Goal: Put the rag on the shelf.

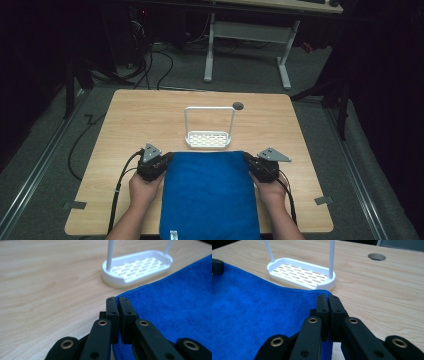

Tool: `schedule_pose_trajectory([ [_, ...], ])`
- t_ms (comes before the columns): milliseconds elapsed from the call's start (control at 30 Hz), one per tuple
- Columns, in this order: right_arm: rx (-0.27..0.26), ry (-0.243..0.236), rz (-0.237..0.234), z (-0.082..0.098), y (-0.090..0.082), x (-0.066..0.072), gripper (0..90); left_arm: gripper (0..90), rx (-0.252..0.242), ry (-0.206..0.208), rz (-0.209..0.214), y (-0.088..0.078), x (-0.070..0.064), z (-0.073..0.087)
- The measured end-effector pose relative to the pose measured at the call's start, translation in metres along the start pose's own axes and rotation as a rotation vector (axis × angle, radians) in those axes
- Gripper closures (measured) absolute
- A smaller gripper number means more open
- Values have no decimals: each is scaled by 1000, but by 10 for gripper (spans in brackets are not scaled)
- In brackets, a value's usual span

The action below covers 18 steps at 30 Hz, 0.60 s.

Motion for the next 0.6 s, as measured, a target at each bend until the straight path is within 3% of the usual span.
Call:
schedule_pose_trajectory([
  [167, -27, 18, -30, -2, -6, 0, 883, 876, -46, -1, 12, -12, 1, -2],
  [333, -43, 1, -23, -5, -11, 2, 883, 877, -82, -13, 12, -21, 2, -6],
  [600, -102, -27, -23, -14, -23, 9, 883, 877, -145, 6, -15, -38, -4, -14],
])
Point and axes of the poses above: each handheld gripper's, and its own axes: y roughly forward along the jaws, z roughly out of its underside, x roughly to its left, the point moved 1 cm from there along y, roughly forward along the jaws, and after that the axes turned 7 degrees about x, right-handed, at the moved point
